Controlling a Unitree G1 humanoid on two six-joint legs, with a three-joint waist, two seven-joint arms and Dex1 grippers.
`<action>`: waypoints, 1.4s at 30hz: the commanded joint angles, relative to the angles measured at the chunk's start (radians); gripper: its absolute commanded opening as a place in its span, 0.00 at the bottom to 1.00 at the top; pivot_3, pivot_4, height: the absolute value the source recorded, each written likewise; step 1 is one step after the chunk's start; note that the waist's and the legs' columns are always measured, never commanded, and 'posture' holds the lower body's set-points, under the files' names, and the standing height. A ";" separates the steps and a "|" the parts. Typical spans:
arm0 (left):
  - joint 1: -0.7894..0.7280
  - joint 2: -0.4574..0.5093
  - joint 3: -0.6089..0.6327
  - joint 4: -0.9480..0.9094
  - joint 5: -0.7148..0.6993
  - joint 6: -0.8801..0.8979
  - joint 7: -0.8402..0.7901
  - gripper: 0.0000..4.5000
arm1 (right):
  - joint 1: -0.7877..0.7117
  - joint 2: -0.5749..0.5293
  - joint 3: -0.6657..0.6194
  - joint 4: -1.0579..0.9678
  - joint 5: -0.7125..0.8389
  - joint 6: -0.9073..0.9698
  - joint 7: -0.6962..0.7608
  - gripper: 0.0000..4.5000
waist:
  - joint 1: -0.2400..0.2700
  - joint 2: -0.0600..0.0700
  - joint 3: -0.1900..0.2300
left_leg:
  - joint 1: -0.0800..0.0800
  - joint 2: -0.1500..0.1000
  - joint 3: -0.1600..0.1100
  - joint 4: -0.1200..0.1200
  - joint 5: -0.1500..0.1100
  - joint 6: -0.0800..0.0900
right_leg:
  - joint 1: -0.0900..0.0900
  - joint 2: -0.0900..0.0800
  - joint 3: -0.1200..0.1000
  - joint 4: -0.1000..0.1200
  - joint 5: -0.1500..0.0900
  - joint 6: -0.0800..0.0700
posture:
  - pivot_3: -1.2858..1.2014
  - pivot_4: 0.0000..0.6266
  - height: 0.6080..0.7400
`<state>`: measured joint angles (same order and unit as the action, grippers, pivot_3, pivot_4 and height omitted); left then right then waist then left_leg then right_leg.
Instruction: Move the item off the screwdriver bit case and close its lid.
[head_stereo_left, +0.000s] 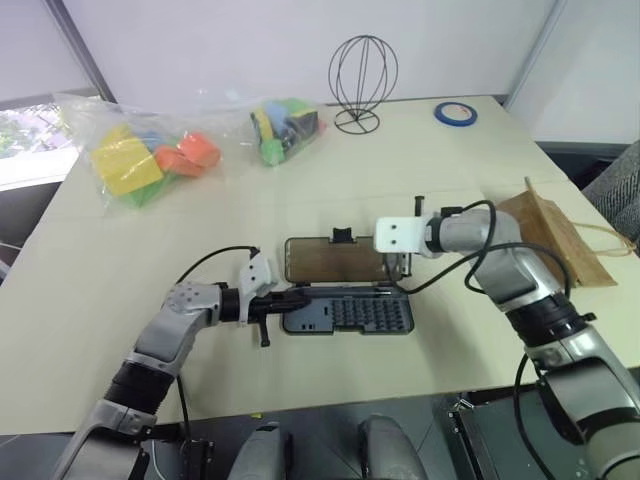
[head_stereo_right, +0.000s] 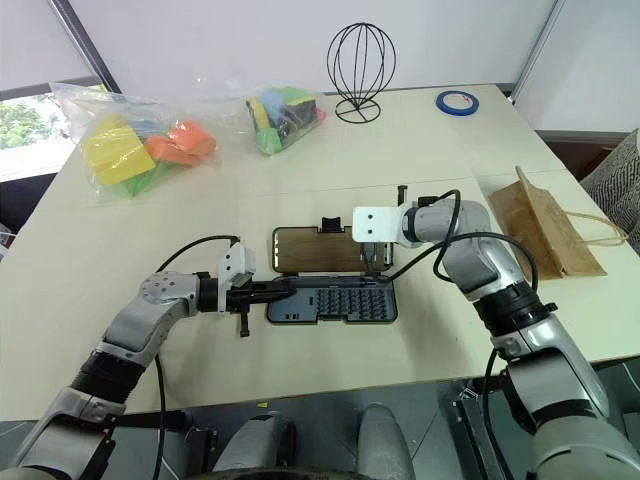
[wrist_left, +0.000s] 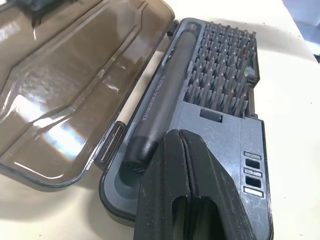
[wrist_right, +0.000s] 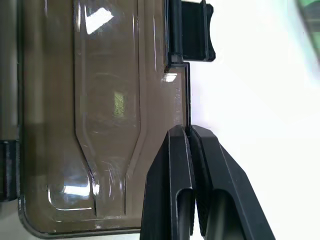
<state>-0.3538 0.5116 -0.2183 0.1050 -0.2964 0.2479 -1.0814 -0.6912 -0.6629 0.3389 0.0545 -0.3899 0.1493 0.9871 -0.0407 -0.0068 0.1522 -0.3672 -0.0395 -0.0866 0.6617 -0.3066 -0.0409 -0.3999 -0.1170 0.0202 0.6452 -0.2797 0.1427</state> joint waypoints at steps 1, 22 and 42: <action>0.007 0.013 0.037 0.053 0.022 0.015 0.037 0.00 | 0.039 0.001 -0.022 -0.164 -0.003 0.038 -0.014 0.01 | 0.000 0.000 0.000 | 0.000 0.000 0.000 0.000 0.000 0.000 | 0.000 0.000 0.000 0.000 0.000 0.000 | 0.52 0.24 1.00; 0.009 0.023 0.090 -0.025 -0.041 0.112 0.036 0.00 | -0.126 0.101 -0.077 0.086 0.181 0.355 0.065 0.01 | 0.003 -0.001 0.007 | -0.008 0.000 0.000 0.001 0.000 0.000 | -0.007 -0.001 0.000 -0.001 0.000 0.000 | 0.52 0.24 1.00; 0.094 0.072 0.056 -0.134 -0.027 0.119 -0.019 0.00 | -0.288 0.101 -0.003 0.545 0.201 0.204 0.168 0.01 | 0.000 0.001 0.007 | -0.008 0.000 0.001 -0.002 0.001 -0.002 | -0.007 -0.001 0.000 -0.006 0.000 0.000 | 0.52 0.24 1.00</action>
<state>-0.2767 0.5757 -0.1448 -0.0290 -0.3380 0.3592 -1.1000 -0.9534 -0.5659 0.3340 0.5954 -0.1859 0.3710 1.1536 -0.0409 -0.0062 0.1596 -0.3754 -0.0398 -0.0855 0.6596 -0.3052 -0.0434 -0.4069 -0.1182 0.0199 0.6397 -0.2795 0.1427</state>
